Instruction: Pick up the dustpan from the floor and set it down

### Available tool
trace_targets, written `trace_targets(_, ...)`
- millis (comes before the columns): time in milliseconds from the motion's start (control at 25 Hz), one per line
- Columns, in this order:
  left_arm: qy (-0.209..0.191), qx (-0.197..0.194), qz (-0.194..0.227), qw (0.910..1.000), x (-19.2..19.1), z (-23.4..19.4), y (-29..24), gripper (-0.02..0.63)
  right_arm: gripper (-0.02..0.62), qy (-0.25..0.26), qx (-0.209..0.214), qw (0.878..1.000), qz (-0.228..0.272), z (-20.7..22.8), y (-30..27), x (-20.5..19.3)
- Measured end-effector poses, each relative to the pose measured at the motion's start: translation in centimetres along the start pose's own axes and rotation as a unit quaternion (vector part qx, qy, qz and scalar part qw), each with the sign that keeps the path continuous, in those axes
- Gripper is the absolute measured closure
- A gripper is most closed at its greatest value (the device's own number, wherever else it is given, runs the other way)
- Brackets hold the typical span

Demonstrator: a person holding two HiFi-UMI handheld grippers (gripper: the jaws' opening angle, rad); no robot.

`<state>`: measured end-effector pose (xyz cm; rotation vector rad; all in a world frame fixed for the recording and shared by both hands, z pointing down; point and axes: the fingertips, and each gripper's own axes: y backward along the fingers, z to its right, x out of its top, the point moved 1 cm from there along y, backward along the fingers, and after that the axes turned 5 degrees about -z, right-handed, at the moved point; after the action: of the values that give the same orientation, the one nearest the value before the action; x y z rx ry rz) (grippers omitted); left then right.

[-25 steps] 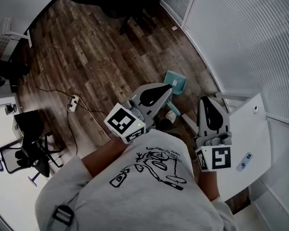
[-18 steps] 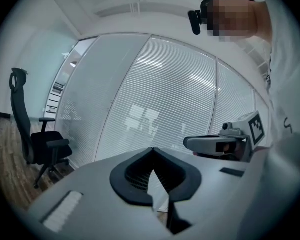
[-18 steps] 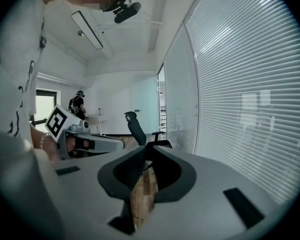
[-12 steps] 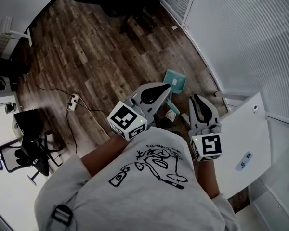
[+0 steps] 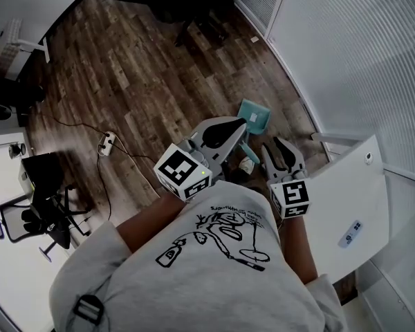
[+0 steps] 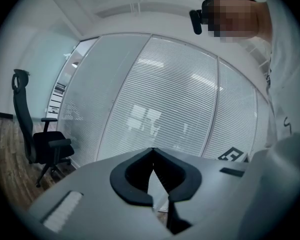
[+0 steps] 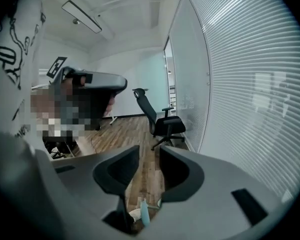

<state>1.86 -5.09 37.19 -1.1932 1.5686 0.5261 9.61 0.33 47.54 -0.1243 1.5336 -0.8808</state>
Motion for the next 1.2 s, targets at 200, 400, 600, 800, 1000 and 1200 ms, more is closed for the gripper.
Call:
trace_targets(200, 0.001, 0.005, 0.0, 1.0, -0.1, -0.2, 0.2, 0.604, 0.495, -0.009, 0.014, 1.0, -0.02, 0.1, -1.6, -2.7)
trace_targets(400, 0.003, 0.01, 0.001, 0.9999, -0.3, -0.3, 0.6, 0.604, 0.489, -0.014, 0.03, 0.998, -0.047, -0.4, -2.8, -5.4)
trace_targets(600, 0.006, 0.014, -0.001, 0.9999, -0.5, -0.6, 1.0, 0.604, 0.489, -0.04, 0.04, 0.996, -0.072, -0.5, -4.3, -8.0)
trace_targets(800, 0.007, 0.017, 0.0, 0.9998, -0.6, -0.7, 1.5, 0.604, 0.489, -0.036, 0.047, 0.994, -0.094, -0.8, -5.5, -10.3)
trace_targets(1000, 0.01, 0.02, 0.0, 0.9998, -0.8, -1.0, 1.7, 0.604, 0.489, -0.022, 0.054, 0.992, -0.115, -0.9, -7.1, -12.1)
trace_targets(1200, 0.012, 0.021, 0.001, 0.9997, -0.8, -1.0, 2.1, 0.604, 0.488, -0.009, 0.066, 0.988, -0.141, -1.7, -8.4, -13.6)
